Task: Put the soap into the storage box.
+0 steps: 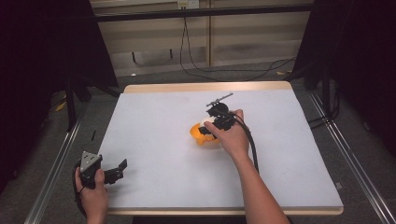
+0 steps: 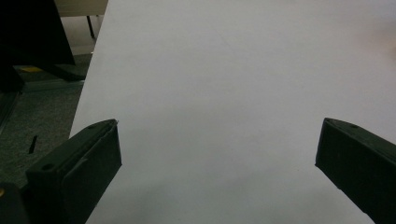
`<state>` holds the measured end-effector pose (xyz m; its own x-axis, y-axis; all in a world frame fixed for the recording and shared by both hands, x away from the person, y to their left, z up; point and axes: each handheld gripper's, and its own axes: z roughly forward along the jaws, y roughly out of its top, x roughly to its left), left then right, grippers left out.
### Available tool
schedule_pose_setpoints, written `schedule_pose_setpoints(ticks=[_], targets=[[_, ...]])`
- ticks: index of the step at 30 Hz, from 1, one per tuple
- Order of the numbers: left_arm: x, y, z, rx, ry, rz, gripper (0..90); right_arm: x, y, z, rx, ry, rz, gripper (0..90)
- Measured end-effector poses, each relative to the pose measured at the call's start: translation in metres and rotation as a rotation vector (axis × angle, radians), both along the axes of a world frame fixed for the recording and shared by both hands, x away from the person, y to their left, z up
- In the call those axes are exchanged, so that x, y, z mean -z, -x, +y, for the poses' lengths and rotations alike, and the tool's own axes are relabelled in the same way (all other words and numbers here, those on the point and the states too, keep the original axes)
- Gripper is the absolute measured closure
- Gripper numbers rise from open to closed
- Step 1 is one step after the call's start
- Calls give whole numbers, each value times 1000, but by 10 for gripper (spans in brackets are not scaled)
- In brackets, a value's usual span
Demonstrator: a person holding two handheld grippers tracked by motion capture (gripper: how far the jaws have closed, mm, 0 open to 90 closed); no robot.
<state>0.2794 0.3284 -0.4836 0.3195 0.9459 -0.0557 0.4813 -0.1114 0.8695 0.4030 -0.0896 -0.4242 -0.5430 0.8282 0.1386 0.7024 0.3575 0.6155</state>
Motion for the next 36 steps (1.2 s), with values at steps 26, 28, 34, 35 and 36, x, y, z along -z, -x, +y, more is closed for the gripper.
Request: schedule_pose_setpoints(ticks=[26, 28, 34, 35, 36], targets=[[0, 0, 0, -1, 3, 3, 0, 3, 5, -2, 4, -66, -9, 154], [0, 0, 0, -2, 0, 2, 0, 0, 8, -4, 10, -68, -18, 153], [0, 0, 0, -2, 0, 2, 0, -7, 16, -16, 21, -75, -43, 116], [0, 0, 0, -1, 0, 3, 0, -7, 17, -18, 21, -77, -51, 111], [0, 0, 0, -2, 0, 2, 0, -7, 18, -21, 20, -80, -54, 105]])
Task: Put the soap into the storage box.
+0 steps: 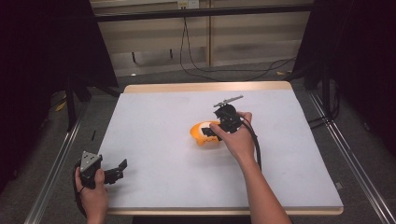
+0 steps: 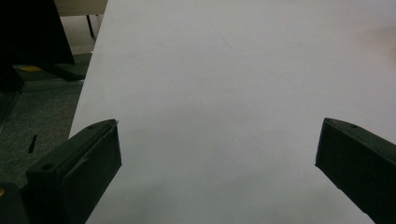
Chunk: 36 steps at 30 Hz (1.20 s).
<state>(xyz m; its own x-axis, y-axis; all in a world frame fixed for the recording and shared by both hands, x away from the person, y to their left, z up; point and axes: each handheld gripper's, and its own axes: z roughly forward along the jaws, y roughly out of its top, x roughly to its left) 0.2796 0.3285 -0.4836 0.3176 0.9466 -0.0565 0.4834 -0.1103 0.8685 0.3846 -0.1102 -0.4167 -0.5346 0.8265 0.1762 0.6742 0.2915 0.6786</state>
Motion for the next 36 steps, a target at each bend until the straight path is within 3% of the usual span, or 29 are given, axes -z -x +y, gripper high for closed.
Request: schedule_pose_setpoints(ticks=[13, 36], targets=[[0, 0, 0, 0, -2, 0, 0, 1, 20, -31, 23, -43, -33, 0], [0, 0, -1, 0, -5, -2, 0, 17, 64, -101, 126, -52, -74, 0]])
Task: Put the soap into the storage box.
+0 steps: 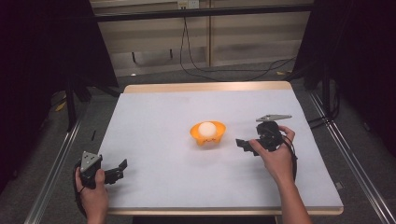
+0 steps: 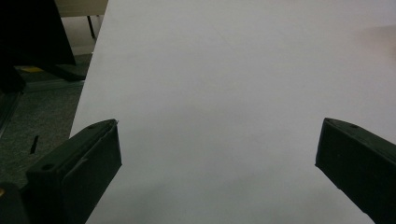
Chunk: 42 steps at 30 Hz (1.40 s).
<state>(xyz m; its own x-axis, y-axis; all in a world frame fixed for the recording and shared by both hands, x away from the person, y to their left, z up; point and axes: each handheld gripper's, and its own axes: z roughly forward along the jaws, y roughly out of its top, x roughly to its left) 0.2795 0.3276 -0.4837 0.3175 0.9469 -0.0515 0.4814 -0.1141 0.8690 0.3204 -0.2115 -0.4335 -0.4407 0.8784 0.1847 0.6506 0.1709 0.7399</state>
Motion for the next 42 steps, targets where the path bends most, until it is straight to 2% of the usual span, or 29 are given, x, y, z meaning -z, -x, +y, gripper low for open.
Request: schedule_pose_setpoints(ticks=[4, 14, 21, 42], targets=[[0, 0, 0, 1, 2, 0, 0, 4, 7, -9, 16, -13, 0, 0], [0, 0, 0, 2, 1, -1, 0, 12, 20, -31, 50, -5, 0, 0], [0, 0, 0, 0, -2, -2, 0, 16, 31, -49, 77, -8, -19, 1], [0, 1, 0, 1, -2, -6, 0, 29, 62, -100, 170, -21, -38, 0]])
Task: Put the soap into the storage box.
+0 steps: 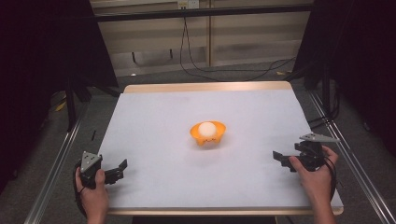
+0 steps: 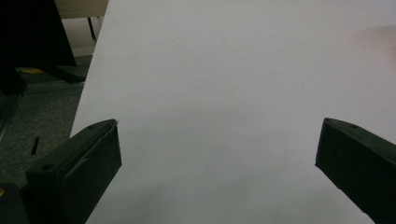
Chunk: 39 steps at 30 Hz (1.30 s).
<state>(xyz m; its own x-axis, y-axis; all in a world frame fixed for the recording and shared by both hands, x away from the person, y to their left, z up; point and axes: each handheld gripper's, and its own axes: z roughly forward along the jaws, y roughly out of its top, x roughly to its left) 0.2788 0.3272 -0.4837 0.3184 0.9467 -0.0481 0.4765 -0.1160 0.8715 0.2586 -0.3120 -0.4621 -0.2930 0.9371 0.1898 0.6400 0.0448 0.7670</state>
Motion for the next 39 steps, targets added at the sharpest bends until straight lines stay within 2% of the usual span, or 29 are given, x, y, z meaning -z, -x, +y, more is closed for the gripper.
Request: schedule_pose_setpoints(ticks=[15, 31, 39], targets=[[0, 0, 0, 2, -3, 0, 0, 5, 21, -34, 60, 3, -11, 0], [0, 0, 0, 3, -5, -1, 0, 11, 48, -73, 141, -18, -22, 0], [0, 1, -1, -5, 14, -11, 0, 16, 59, -83, 158, -30, -35, 0]])
